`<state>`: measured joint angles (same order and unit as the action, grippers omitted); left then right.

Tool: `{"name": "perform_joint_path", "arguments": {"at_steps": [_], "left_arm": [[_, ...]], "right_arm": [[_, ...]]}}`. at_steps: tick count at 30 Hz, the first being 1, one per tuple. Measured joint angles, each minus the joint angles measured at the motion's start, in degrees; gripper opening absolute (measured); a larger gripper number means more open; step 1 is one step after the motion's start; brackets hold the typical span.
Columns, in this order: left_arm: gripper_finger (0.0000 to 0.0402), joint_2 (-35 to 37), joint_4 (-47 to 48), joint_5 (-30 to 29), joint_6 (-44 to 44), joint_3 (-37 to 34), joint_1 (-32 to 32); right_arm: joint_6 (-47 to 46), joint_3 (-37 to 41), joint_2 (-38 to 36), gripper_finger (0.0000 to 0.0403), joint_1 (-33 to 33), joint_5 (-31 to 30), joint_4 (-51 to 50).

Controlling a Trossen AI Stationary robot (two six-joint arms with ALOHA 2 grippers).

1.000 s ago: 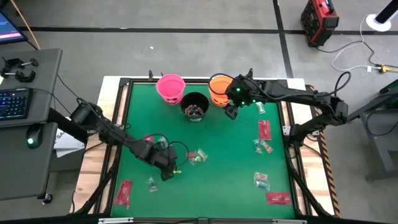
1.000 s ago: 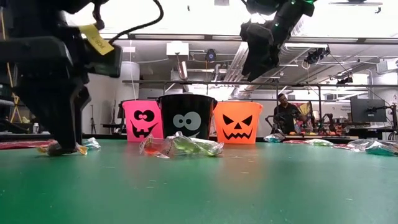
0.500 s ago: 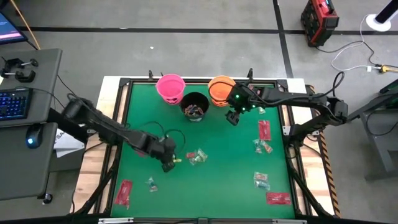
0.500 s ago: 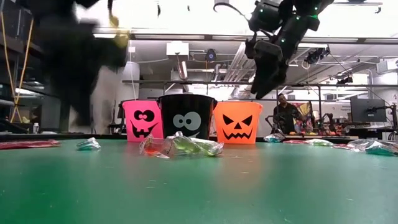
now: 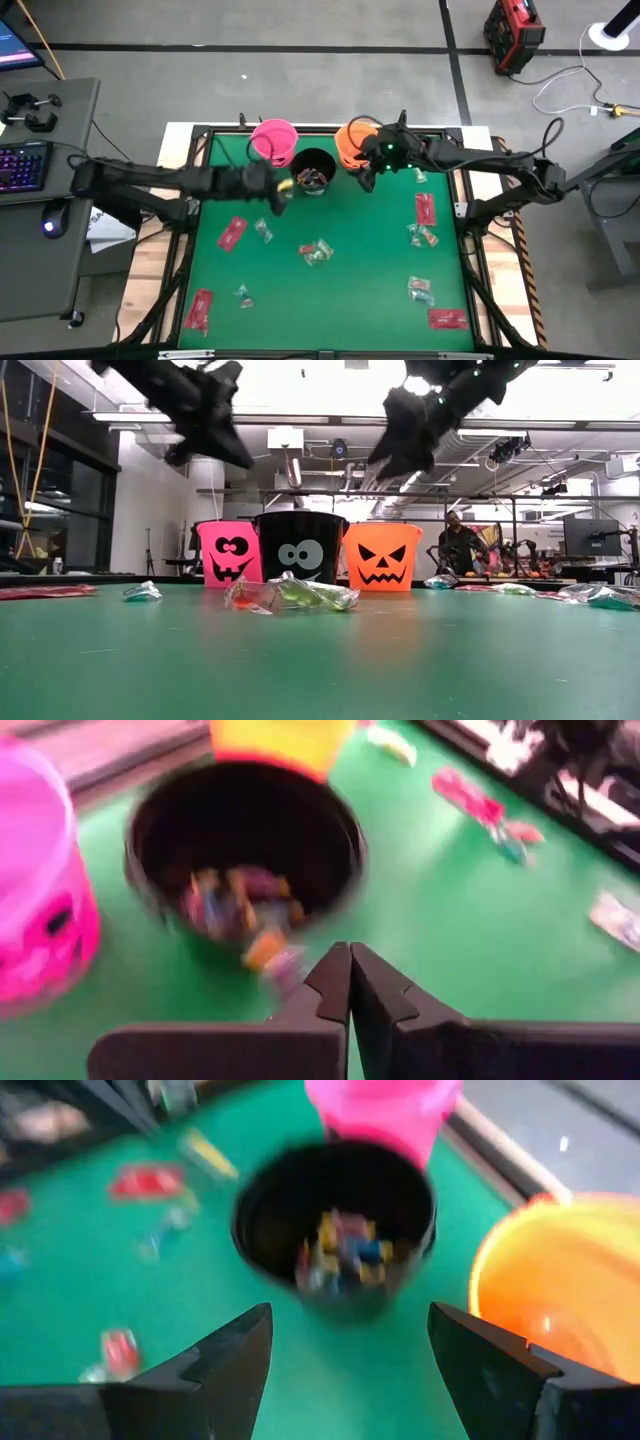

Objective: Sort candy by brand, put in halloween buckets
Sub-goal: Put the red candy into the black bucket

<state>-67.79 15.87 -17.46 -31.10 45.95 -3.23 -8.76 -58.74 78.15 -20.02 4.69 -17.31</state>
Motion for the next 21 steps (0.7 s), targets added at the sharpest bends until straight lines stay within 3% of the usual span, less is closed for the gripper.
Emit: {"name": "perform_joint_path", "arguments": {"at_steps": [4,9,12,18,21], "left_arm": [[0.0005,-5.2,-7.3,3.6,8.4,0.8,-7.7],[0.0003,-12.5,-6.5,7.6,16.0,5.1,-12.9],[0.0002,-13.0,-1.9,11.3,20.0,8.3,-13.2],[0.0001,-4.3,10.8,9.6,24.8,9.1,-12.6],[0.0001,2.7,11.2,7.2,24.5,5.3,-12.6]], "right_arm": [[-5.6,0.0,-2.1,0.0259,-1.1,-0.1,5.8],[-10.7,0.0,-2.9,0.0259,-2.1,-0.2,8.7],[-12.0,0.0,-2.9,0.0259,-2.1,-0.2,8.5],[-13.9,0.0,-2.9,0.0259,-1.3,-0.1,8.6],[-14.3,0.0,-2.5,0.0259,-0.6,-0.1,9.8]]}}
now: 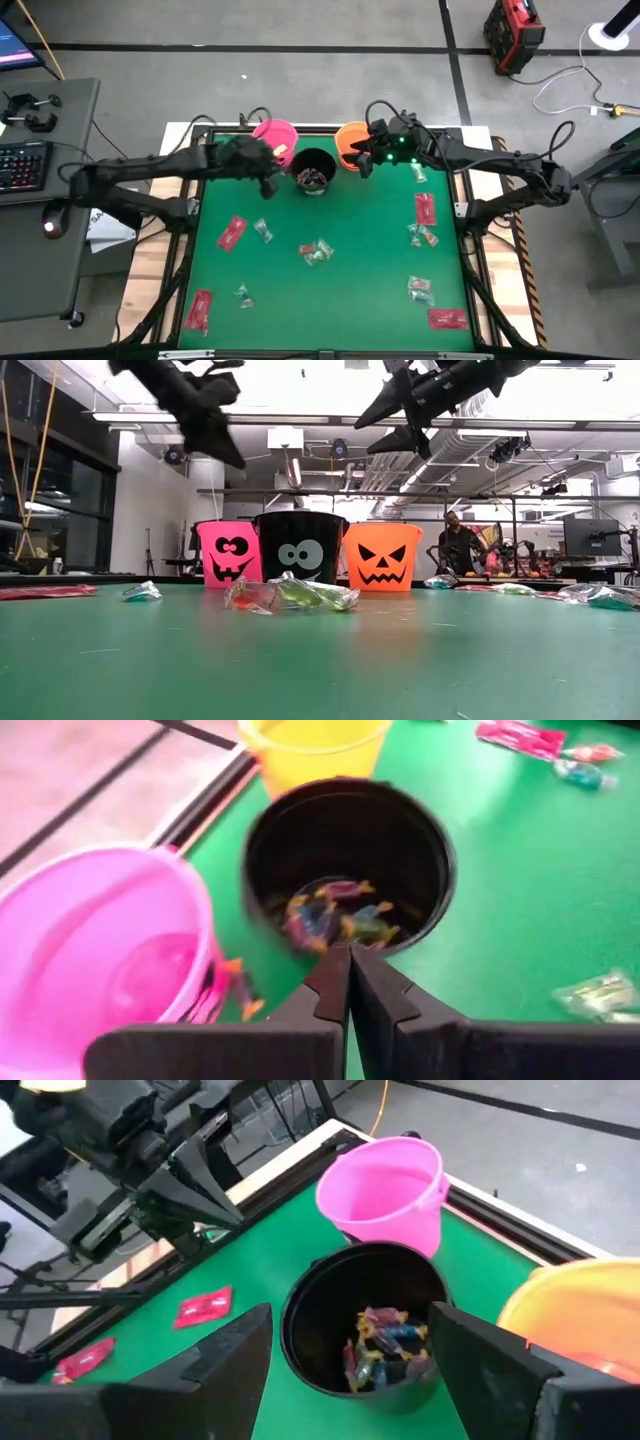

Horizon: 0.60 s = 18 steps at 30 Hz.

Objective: Sort candy by brand, put in halloween buckets
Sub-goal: Put the red candy into the black bucket

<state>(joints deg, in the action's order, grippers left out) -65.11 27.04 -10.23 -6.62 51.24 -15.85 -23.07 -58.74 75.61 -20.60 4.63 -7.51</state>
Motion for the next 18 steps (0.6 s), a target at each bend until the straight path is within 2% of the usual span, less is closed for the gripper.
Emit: {"name": "perform_joint_path", "arguments": {"at_steps": [5,8,11,14,15,18], "left_arm": [[0.0000,7.4,-1.2,-1.3,-3.4,-10.7,-0.7],[0.0000,7.2,-8.5,0.3,-5.9,-17.9,-0.6],[0.0000,5.6,-27.3,0.4,-9.5,-25.0,-0.5],[0.0000,2.8,-43.3,-2.8,-13.5,-31.7,-0.6],[0.0000,1.7,-48.0,-3.8,-14.2,-33.4,-0.7],[0.0000,-2.7,-55.3,-5.4,-16.6,-36.2,-0.7]], "right_arm": [[-0.8,0.0,1.4,0.0258,0.6,-0.3,3.6],[-1.5,0.0,1.8,0.0234,1.6,-6.0,4.7],[-2.2,0.0,1.8,0.0164,2.9,-13.2,4.5],[-4.5,0.0,1.8,0.0052,3.3,-14.8,4.4],[-4.9,0.0,1.8,0.0027,3.5,-15.0,4.4],[-5.4,0.0,1.8,0.0019,3.8,-16.7,4.4]]}}
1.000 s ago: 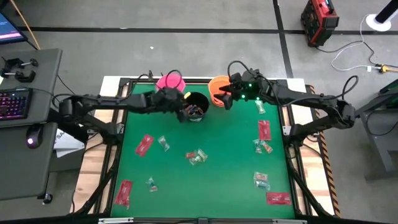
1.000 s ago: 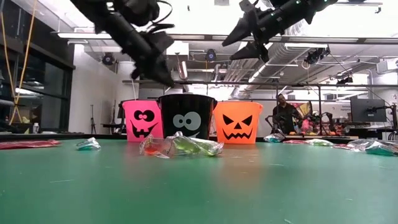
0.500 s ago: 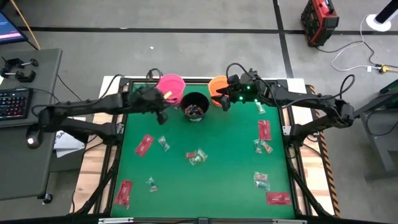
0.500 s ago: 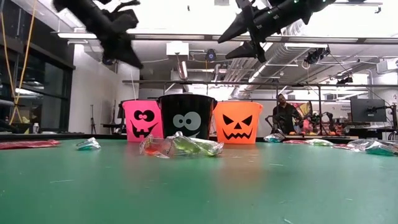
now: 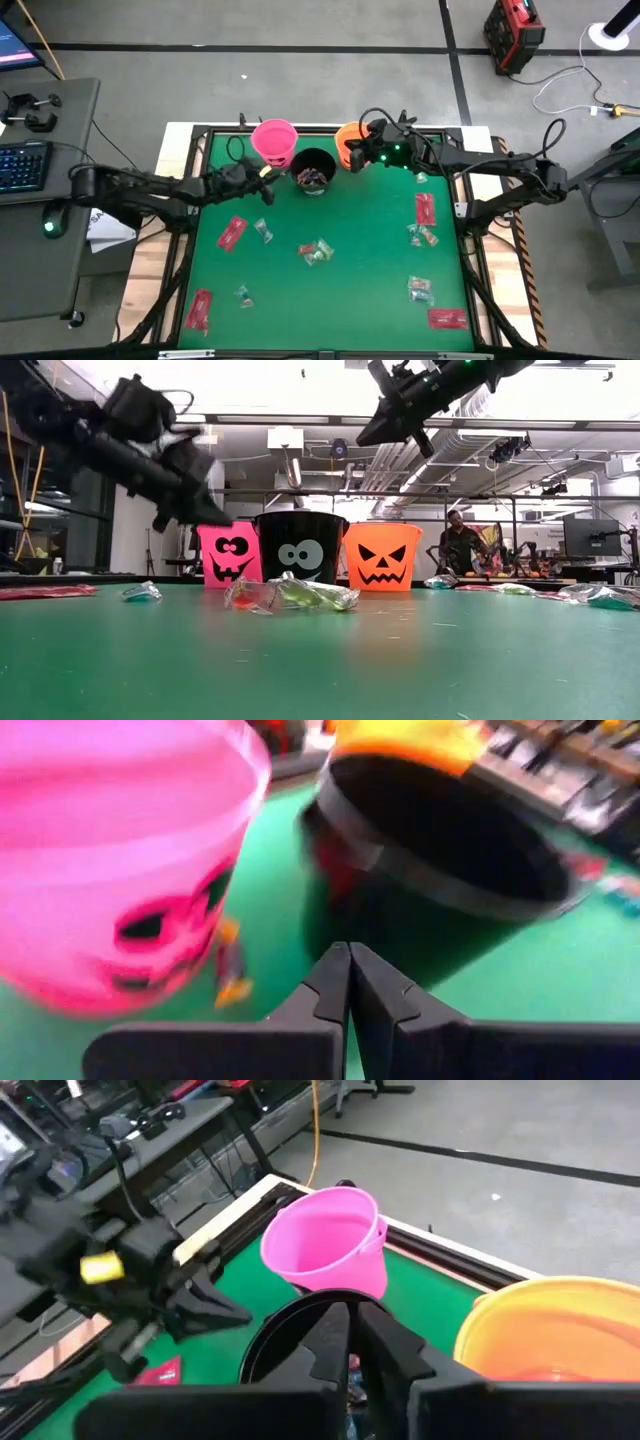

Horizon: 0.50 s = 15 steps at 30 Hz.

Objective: Sort candy by brand, put in halloween buckets
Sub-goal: Put the red candy into the black bucket

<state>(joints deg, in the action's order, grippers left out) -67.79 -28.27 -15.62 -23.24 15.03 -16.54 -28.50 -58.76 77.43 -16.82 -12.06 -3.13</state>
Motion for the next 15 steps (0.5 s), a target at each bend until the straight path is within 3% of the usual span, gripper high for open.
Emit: {"name": "perform_joint_path", "arguments": {"at_steps": [6,15], "left_arm": [[0.0000,-11.0,-4.6,-8.3,-0.6,1.8,1.3],[0.0000,-25.7,-6.7,-19.4,1.0,10.3,1.5]], "right_arm": [[0.2,0.0,0.0,0.0005,-0.7,-1.5,1.7],[0.0,0.0,0.0,0.0001,-2.3,-1.5,2.9]]}}
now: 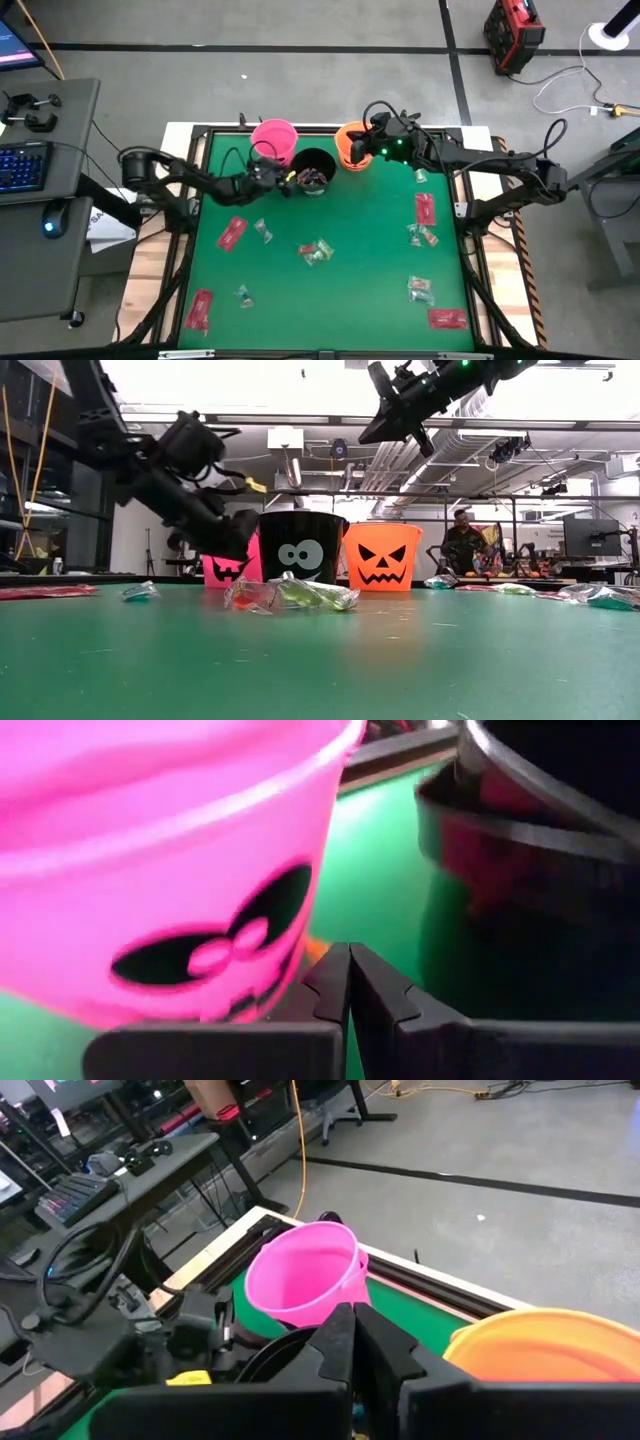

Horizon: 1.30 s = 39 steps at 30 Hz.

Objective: Sort candy by brand, put in halloween buckets
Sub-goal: Put the red candy into the black bucket

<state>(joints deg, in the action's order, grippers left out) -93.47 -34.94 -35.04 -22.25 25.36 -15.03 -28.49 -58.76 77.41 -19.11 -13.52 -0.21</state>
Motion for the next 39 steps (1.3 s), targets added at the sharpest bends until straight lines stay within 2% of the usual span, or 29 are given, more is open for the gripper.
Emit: {"name": "perform_joint_path", "arguments": {"at_steps": [5,11,19,21,25,30,33,36,39], "left_arm": [[0.0000,-4.4,-0.8,-1.7,0.0,3.0,-0.7],[0.0000,-8.9,-2.2,0.1,1.0,4.7,-2.4],[0.0000,-10.0,-0.7,4.1,-0.6,4.8,-3.4],[0.0000,-9.4,0.7,7.4,-1.7,4.9,-3.1],[0.0000,-7.4,5.1,17.9,-5.5,4.8,-1.7],[0.0000,-3.2,9.5,29.8,-7.6,3.5,3.2],[0.0000,0.4,10.2,34.0,-8.0,1.6,6.9],[0.0000,5.9,12.1,31.1,-8.4,0.8,9.1],[0.0000,11.3,16.7,20.3,-5.3,0.8,9.6]], "right_arm": [[0.0,0.0,0.0,0.0000,0.0,0.1,0.0],[0.0,0.0,0.0,0.0000,0.0,0.2,-0.1],[0.0,0.0,0.0,0.0000,0.0,0.4,-0.4],[0.0,0.0,0.0,0.0000,0.0,0.4,-0.4],[0.1,0.0,0.0,0.0000,0.0,0.4,-0.4],[0.3,0.0,0.0,0.0000,0.0,0.5,-0.6],[0.4,0.0,0.0,0.0000,0.0,0.6,-0.7],[0.5,0.0,0.0,0.0000,0.0,0.7,-0.8],[0.5,0.0,0.0,0.0000,0.0,0.7,-0.8]]}}
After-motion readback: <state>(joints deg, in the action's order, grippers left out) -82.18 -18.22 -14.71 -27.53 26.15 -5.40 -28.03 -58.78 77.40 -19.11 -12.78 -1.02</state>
